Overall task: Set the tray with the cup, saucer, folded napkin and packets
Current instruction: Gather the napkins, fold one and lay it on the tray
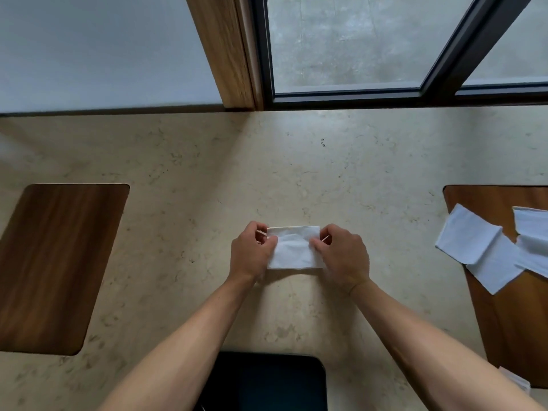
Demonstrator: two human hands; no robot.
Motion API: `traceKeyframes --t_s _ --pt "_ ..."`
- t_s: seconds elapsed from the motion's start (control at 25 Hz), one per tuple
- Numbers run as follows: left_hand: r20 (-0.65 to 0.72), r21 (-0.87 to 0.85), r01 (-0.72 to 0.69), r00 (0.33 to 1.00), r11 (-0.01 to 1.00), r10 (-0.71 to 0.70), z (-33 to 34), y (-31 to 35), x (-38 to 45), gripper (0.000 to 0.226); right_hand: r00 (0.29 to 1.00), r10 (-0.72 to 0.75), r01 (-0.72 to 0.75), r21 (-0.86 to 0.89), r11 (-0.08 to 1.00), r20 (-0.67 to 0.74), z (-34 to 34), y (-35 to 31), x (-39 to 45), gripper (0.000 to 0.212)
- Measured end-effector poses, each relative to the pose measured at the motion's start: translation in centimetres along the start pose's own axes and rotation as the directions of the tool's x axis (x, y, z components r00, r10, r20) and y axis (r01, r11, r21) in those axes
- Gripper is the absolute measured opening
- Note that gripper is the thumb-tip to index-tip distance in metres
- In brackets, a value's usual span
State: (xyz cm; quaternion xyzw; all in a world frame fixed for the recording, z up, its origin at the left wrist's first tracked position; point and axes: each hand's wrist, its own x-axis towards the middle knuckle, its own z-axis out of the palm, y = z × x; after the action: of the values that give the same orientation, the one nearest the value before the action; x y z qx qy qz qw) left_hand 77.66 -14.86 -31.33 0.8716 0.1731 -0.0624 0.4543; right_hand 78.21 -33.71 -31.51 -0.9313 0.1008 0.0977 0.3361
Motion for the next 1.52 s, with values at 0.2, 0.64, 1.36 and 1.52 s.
traceKeyframes --t_s 0.2,0.64,1.36,1.52 --pt "-0.006 0.098 -0.082 0.997 0.992 0.083 0.4 -0.4 0.2 0.019 0.999 -0.04 0.039 -0.07 0.997 -0.018 0.5 0.1 0.3 0.016" --pt "-0.075 0.262 -0.158 0.98 0.952 0.183 0.6 0.4 -0.3 0.032 0.996 -0.057 0.054 -0.049 0.997 -0.075 -1.2 0.0 0.2 0.027" --pt "0.209 0.296 -0.588 0.809 0.753 0.55 21.3 14.8 -6.9 0.047 0.958 -0.116 0.009 -0.377 0.926 -0.261 -18.5 19.2 0.1 0.03" --pt "0.238 0.315 -0.625 0.78 0.714 0.578 25.6 16.5 -8.5 0.047 0.969 -0.107 0.005 -0.42 0.908 -0.221 -19.5 21.9 0.7 0.033"
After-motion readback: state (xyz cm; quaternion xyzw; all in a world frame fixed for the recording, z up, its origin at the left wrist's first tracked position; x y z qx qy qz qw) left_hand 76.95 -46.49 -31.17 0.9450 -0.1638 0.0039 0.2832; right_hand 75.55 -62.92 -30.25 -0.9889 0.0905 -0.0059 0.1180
